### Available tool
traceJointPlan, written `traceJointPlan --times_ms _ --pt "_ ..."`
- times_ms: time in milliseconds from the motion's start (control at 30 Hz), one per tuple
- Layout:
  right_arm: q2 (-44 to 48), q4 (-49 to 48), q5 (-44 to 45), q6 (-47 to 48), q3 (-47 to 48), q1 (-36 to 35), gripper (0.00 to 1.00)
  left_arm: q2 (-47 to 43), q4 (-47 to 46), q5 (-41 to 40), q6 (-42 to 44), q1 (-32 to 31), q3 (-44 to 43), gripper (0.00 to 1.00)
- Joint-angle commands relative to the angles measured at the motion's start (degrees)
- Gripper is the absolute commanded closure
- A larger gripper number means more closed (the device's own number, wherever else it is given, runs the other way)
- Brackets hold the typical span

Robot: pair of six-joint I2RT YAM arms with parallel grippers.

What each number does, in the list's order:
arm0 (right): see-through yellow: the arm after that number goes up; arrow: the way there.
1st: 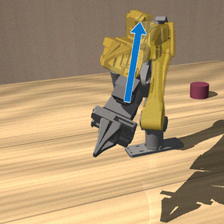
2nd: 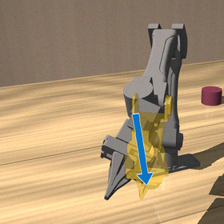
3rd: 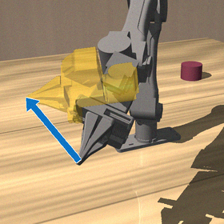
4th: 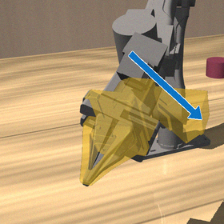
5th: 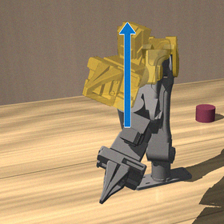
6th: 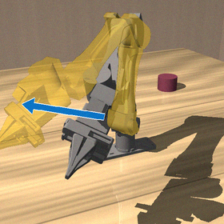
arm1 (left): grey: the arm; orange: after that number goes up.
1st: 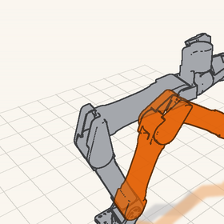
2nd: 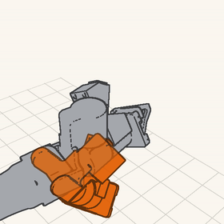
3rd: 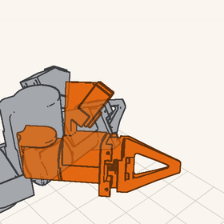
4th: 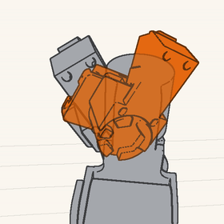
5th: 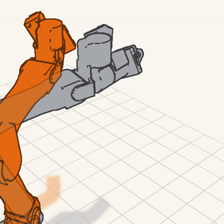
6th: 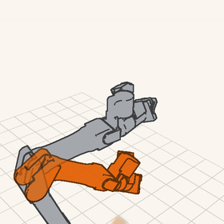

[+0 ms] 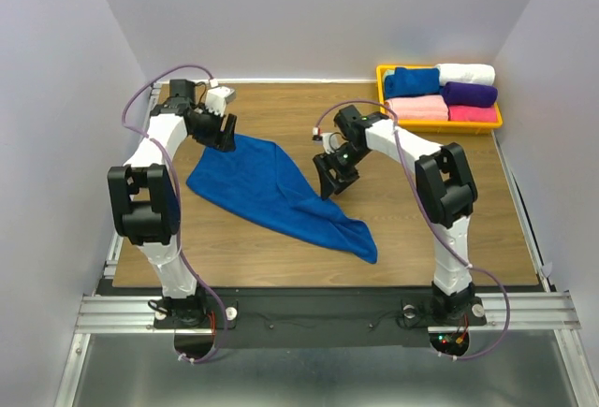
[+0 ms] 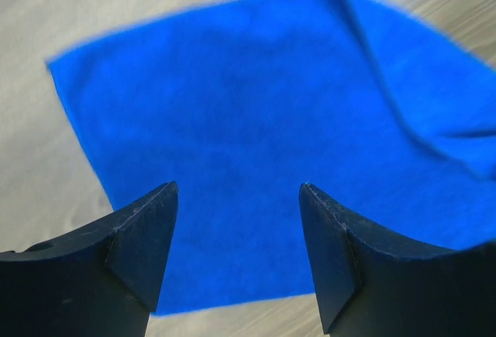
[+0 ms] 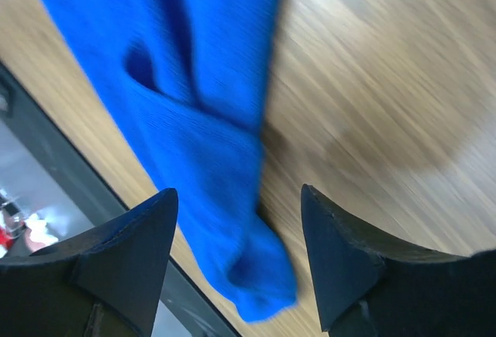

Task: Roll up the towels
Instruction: Move the towel to the center of the board, then flatten the towel

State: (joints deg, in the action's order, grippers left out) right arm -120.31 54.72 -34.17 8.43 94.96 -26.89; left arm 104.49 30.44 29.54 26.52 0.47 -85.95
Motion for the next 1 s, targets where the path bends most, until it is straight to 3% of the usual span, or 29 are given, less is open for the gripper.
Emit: traceJointPlan --times_ms 0,333,533,567,600,633,833,967 --pt "-1.6 -2.5 -4.5 -2.5 3.7 -1.4 0.31 -1.0 -0.8 -3.5 2.0 1.6 3.5 0.26" --pt "-4.3 -3.1 -2.0 -2.7 4.2 -1.6 0.32 -2.7 -2.8 -6.0 3.8 3.7 9.9 0.26" --pt "-3.1 -3.0 -5.8 -2.6 3.7 -1.6 0.65 -3.0 -3.2 -8.1 4.5 4.3 13.3 0.27" --pt "-2.7 -3.0 -7.2 -2.6 3.5 -1.5 0.84 -3.1 -3.3 -8.3 4.4 4.8 13.6 0.27" --pt "-2.2 -3.0 -7.7 -2.7 3.1 -1.5 0.95 -3.4 -3.1 -8.5 4.5 5.2 13.9 0.28" --pt "-1.0 -2.7 -8.8 -2.7 2.5 -1.5 0.99 -3.5 -2.6 -8.4 4.8 5.6 14.5 0.29" --pt "6.9 -2.2 -5.8 -1.0 0.0 0.6 0.99 -7.2 -1.3 -9.9 7.0 7.7 20.0 0.31" --pt "11.5 -2.3 -2.4 -0.1 -0.5 3.9 1.0 -9.6 -2.5 -13.4 8.3 7.9 25.8 0.42"
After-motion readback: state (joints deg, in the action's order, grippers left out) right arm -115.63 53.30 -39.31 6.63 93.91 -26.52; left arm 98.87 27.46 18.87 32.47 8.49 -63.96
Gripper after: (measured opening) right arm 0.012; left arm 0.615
